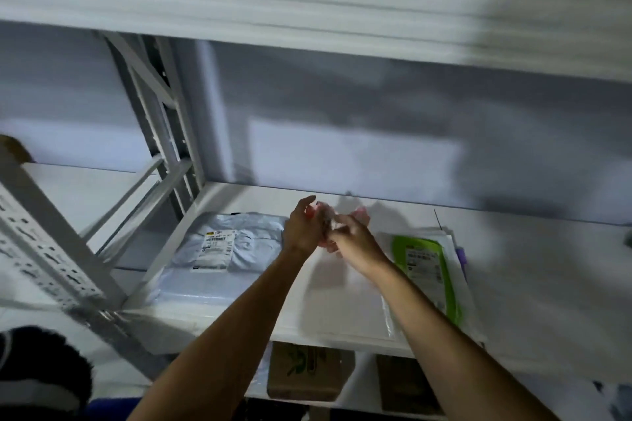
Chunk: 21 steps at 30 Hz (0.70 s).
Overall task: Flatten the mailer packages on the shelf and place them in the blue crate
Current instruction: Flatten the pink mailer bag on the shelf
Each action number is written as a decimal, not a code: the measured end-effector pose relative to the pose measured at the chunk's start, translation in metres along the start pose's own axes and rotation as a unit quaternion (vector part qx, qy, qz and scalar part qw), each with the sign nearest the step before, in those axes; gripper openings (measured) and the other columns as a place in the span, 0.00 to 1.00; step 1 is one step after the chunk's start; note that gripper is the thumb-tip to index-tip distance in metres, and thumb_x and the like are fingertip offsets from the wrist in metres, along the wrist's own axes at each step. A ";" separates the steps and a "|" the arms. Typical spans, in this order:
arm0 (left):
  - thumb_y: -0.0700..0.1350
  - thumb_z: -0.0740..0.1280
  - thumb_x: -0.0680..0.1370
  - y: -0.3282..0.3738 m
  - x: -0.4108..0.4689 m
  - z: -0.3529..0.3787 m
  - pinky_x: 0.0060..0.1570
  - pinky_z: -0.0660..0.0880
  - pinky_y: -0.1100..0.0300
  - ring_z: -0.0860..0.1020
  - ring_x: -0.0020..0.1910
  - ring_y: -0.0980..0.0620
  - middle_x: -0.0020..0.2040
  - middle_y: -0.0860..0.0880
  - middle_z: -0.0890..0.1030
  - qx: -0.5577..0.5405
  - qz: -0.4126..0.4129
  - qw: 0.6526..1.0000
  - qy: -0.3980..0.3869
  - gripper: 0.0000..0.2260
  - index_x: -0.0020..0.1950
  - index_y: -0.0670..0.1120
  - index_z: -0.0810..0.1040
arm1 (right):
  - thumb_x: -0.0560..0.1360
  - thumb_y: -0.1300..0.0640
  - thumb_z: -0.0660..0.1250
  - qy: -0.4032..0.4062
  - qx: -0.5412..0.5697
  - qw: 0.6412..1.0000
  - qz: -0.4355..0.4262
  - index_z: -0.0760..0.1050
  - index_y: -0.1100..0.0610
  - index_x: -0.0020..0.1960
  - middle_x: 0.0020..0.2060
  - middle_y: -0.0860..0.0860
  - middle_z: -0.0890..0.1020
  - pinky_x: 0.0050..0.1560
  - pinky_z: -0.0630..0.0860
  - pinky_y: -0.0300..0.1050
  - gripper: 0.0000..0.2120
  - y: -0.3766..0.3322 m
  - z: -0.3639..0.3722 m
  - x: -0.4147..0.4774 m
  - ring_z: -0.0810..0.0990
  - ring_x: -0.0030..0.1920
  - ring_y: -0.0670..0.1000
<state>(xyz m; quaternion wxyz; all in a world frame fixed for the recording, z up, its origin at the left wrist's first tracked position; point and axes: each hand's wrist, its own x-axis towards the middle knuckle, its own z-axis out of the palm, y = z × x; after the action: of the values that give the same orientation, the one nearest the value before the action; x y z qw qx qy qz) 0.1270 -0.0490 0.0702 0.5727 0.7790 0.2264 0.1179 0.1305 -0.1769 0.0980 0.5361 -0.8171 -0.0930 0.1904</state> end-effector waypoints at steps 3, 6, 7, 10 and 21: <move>0.50 0.65 0.81 0.004 -0.026 -0.023 0.46 0.80 0.61 0.83 0.47 0.48 0.48 0.50 0.84 0.031 0.026 0.999 0.004 0.08 0.58 0.51 0.79 | 0.80 0.62 0.61 -0.030 -0.001 0.999 -0.021 0.69 0.47 0.72 0.53 0.53 0.83 0.36 0.74 0.30 0.22 -0.003 0.014 -0.024 0.82 0.41 0.44; 0.48 0.65 0.81 -0.001 -0.043 -0.038 0.40 0.83 0.57 0.83 0.43 0.49 0.43 0.50 0.84 0.059 0.028 0.998 0.012 0.06 0.53 0.49 0.80 | 0.79 0.60 0.61 -0.056 -0.018 0.998 -0.030 0.69 0.45 0.72 0.48 0.51 0.83 0.45 0.80 0.42 0.24 0.000 0.026 -0.039 0.83 0.43 0.47; 0.48 0.65 0.81 -0.004 -0.046 -0.042 0.41 0.83 0.54 0.83 0.43 0.50 0.43 0.50 0.84 0.060 0.027 0.998 0.014 0.05 0.53 0.49 0.79 | 0.79 0.58 0.61 -0.064 -0.034 0.997 -0.030 0.70 0.44 0.71 0.46 0.50 0.83 0.51 0.80 0.49 0.23 0.002 0.027 -0.042 0.83 0.44 0.49; 0.48 0.65 0.81 -0.010 -0.053 -0.055 0.43 0.80 0.56 0.83 0.44 0.48 0.44 0.50 0.85 0.101 0.030 0.994 0.017 0.05 0.53 0.50 0.79 | 0.78 0.53 0.64 -0.064 -0.070 0.995 -0.042 0.74 0.45 0.65 0.47 0.49 0.83 0.54 0.80 0.56 0.15 0.008 0.027 -0.049 0.84 0.45 0.51; 0.44 0.64 0.82 -0.006 -0.062 -0.090 0.51 0.74 0.54 0.81 0.53 0.40 0.55 0.42 0.83 0.204 0.142 0.968 -0.016 0.08 0.55 0.42 0.80 | 0.79 0.54 0.66 0.112 -0.110 0.985 -0.072 0.74 0.52 0.68 0.57 0.50 0.78 0.44 0.73 0.39 0.18 0.037 -0.020 -0.057 0.80 0.51 0.48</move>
<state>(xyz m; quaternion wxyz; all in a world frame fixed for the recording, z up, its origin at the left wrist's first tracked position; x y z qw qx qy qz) 0.0318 -0.0025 0.0979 0.3822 0.9055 0.1235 0.1370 0.0855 -0.2293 0.0835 0.4620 -0.8786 -0.1117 0.0470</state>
